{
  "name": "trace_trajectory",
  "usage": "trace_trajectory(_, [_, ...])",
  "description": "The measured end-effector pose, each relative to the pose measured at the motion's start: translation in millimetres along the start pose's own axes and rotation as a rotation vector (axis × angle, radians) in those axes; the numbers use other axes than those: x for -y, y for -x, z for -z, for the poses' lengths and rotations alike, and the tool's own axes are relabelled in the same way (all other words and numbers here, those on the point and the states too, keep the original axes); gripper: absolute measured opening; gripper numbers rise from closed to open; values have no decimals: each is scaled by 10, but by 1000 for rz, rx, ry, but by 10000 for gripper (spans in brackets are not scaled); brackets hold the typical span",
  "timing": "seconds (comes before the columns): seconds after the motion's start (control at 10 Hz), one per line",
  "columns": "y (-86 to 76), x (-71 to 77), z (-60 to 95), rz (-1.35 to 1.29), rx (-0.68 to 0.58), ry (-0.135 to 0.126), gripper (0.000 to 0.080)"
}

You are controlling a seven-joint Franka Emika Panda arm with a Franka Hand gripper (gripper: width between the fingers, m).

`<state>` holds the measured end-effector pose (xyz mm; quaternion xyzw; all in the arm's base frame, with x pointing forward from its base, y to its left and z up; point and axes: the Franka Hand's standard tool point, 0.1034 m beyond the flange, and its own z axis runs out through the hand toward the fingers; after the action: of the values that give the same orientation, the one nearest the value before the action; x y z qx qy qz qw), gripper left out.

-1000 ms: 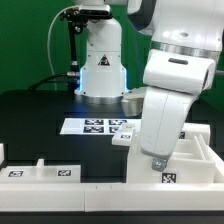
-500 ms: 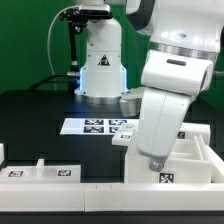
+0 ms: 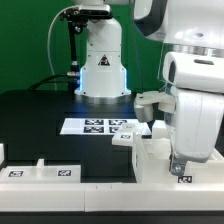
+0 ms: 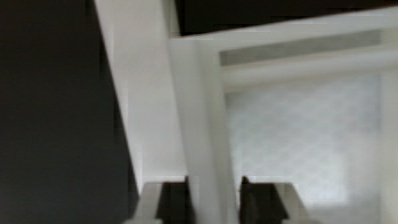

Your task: Assemble cabinet

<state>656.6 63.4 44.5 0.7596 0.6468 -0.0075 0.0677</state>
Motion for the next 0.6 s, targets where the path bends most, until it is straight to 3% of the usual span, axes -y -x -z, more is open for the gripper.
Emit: trace_trajectory(0.6, [-21, -32, -9, 28, 22, -12, 113])
